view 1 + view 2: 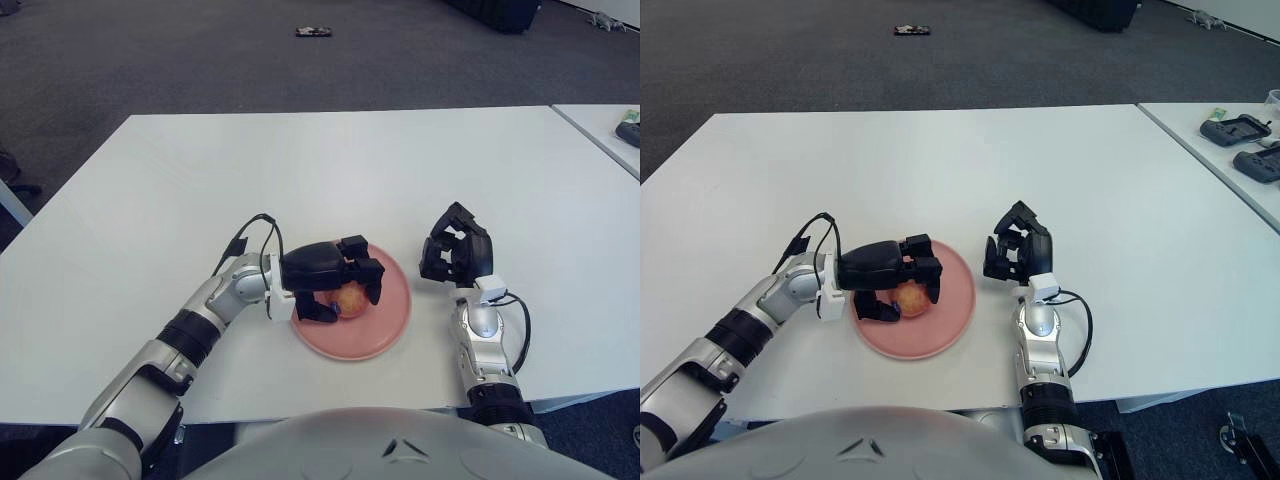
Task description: Put the apple into the plate.
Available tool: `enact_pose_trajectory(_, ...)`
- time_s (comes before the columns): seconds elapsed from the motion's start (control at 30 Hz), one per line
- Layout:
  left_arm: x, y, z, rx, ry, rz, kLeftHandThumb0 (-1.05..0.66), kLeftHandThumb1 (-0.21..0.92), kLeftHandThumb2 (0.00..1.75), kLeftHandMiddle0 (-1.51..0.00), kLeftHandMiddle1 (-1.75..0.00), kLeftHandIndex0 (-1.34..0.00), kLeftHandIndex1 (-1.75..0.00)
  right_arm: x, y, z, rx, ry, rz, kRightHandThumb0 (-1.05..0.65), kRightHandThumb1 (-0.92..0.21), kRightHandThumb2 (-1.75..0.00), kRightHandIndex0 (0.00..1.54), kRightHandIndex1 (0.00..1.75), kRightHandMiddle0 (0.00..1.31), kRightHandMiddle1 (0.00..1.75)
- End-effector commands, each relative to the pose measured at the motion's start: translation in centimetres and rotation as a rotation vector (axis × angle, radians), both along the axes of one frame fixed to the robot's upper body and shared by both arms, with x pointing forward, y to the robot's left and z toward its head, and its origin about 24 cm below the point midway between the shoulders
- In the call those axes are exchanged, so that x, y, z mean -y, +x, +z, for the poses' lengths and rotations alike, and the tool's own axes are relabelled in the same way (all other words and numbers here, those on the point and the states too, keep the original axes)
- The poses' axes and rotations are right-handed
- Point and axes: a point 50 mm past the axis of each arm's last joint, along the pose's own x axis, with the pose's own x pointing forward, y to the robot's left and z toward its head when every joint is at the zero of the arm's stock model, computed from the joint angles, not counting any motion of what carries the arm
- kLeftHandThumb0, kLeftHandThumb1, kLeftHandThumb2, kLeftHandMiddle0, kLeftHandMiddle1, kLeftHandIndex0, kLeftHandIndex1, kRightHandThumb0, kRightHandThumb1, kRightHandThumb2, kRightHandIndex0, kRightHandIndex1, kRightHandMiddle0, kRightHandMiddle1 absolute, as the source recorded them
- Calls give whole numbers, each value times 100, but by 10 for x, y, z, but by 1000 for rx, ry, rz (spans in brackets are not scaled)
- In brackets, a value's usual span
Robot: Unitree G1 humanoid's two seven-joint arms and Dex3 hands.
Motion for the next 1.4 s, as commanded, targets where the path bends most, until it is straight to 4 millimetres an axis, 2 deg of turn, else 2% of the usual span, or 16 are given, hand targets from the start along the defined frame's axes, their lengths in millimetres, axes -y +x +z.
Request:
enact_pose_trajectory(0.0, -3, 1, 2, 2, -48, 54, -48, 54, 112, 0, -78, 0, -69, 1, 1, 1, 0, 4, -5, -52, -23, -143, 126, 175, 68, 175)
enact_pose_trajectory(0.13, -4, 1, 2, 0, -52, 74, -54, 66, 102, 0, -56, 0, -42, 2, 1, 1, -1, 2, -6, -52, -23, -143, 125, 175, 68, 175)
enact_pose_trajectory(0.2, -4, 0, 1, -4, -48, 82, -60, 77, 93, 0, -43, 0, -29, 2, 0, 1, -1, 1, -5, -52, -23, -143, 124, 175, 68, 175)
enact_pose_trajectory(0.3, -7, 1, 0, -30, -47, 89, -69, 87, 84, 0, -26, 0, -18, 2, 0, 1, -8, 2, -2, -51, -24, -141, 121, 175, 67, 175)
enact_pose_trajectory(0.37, -8, 2, 1, -44, -47, 92, -73, 89, 81, 0, -21, 0, -15, 2, 0, 0, -17, 5, -3, -51, -25, -141, 120, 175, 67, 175)
enact_pose_trajectory(0.57, -11, 5, 3, -82, -69, 103, -83, 92, 77, 0, -13, 0, -21, 2, 1, 0, -37, 7, -11, -51, -26, -140, 119, 175, 66, 175)
enact_pose_trajectory(0.83, -23, 17, 19, -101, -160, 159, -95, 92, 80, 0, -18, 0, -42, 2, 0, 0, -59, -8, -24, -51, -25, -140, 117, 175, 66, 175)
enact_pose_trajectory(1.07, -37, 24, 16, -132, -239, 248, -98, 92, 83, 0, -21, 0, -49, 2, 1, 0, -64, -20, -30, -51, -25, -140, 115, 175, 66, 175)
enact_pose_trajectory(1.23, -40, 28, 17, -164, -356, 301, -96, 92, 86, 0, -33, 0, -53, 2, 1, 1, -68, -24, -31, -51, -25, -141, 114, 175, 67, 175)
enact_pose_trajectory(1.37, -50, 37, 18, -238, -463, 390, -94, 92, 87, 0, -43, 0, -59, 2, 1, 1, -70, -23, -32, -51, -25, -141, 114, 175, 67, 175)
